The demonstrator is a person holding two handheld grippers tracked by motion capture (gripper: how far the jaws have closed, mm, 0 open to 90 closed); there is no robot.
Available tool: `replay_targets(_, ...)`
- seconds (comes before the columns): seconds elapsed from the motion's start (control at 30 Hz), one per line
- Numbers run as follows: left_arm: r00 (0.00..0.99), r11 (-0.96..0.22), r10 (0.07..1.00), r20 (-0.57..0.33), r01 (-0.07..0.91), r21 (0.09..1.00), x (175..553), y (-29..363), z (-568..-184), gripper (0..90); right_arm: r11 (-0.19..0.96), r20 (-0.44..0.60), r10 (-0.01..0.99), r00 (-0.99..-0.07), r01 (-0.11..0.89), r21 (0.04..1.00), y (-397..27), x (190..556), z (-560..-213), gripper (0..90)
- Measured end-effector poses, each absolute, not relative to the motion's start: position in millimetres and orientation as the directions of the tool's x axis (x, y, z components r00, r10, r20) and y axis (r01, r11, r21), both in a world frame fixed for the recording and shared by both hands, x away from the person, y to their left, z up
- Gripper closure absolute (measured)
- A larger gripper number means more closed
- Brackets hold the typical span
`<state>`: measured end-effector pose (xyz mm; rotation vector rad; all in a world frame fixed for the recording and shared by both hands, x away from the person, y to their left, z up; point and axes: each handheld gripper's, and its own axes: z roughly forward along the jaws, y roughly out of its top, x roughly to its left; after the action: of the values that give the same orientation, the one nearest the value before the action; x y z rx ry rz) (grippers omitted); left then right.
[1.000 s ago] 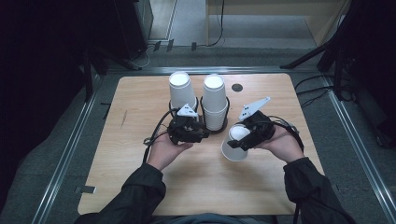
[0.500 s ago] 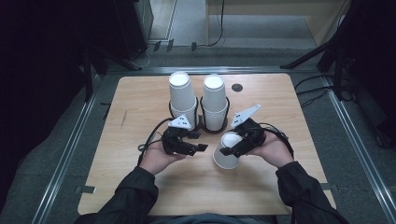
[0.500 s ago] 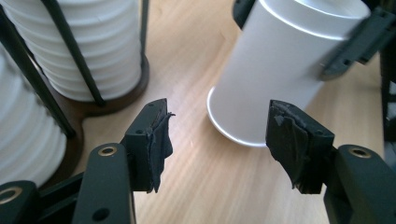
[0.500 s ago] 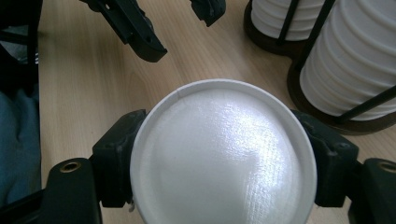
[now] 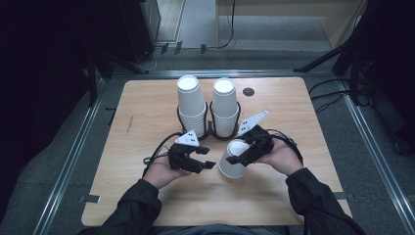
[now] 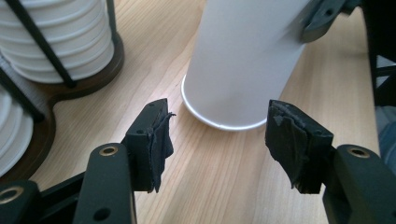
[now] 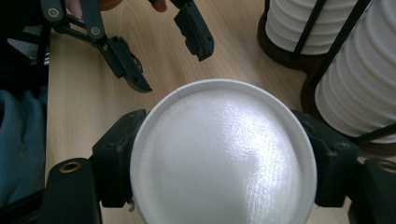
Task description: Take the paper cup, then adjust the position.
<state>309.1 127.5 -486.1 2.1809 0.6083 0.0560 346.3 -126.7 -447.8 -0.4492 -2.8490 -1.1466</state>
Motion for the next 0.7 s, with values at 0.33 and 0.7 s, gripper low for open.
replay_targets(0.33, 0.880, -0.501, 0.408, -0.243, 0.438, 0.746, 316.1, 132.6, -486.9, 18.5, 0.681, 0.159, 0.242, -0.957, 0.285, 0.675, -125.7, 348.9, -447.5, 25.3)
replay_targets(0.7, 0.894, -0.516, 0.371, -0.252, 0.424, 0.745, 316.8, 124.5, -491.8, 10.3, 0.666, 0.171, 0.225, -0.959, 0.279, 0.691, -120.5, 345.1, -440.6, 25.3)
